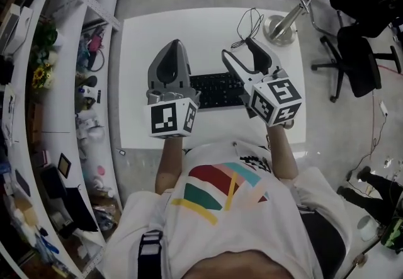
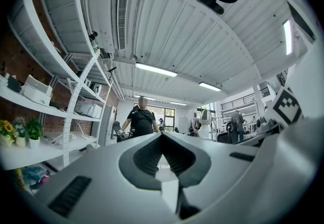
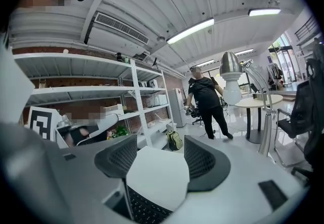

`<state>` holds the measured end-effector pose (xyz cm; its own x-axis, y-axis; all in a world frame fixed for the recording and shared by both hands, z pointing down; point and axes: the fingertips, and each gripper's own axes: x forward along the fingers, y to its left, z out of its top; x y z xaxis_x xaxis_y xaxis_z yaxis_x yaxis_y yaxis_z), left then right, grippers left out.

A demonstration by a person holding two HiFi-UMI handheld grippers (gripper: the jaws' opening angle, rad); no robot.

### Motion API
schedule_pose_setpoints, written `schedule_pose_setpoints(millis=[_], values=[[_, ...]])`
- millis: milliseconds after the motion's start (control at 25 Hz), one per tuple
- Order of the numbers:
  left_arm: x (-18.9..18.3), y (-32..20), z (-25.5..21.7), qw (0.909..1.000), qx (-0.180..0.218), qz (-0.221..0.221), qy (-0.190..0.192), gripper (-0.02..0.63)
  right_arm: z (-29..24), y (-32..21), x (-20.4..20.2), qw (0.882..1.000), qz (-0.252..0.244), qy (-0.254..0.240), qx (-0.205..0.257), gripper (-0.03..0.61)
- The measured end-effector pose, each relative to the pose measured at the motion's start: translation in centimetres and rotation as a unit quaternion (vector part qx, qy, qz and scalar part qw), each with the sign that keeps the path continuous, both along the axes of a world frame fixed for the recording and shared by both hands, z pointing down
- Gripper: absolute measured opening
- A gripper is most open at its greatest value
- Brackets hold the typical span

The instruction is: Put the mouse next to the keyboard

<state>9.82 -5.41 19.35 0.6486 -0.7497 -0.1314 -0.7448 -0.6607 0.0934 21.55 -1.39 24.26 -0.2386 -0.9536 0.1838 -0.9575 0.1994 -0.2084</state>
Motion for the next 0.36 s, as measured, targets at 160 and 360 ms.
schedule_pose_setpoints(millis=[160,360], values=[[0.06,-0.13,-0.03,1.0,0.003,0.001,-0.003,0.044,0.43,-0.01,0.04,1.0,0.001,-0.002,-0.006,0.299],[-0.69,-0.24,0.33,1.0,-0.004,-0.007,0.002,0.044,1.08,-0.23,0.07,1.0,0.006,0.002,-0.019,0.299]])
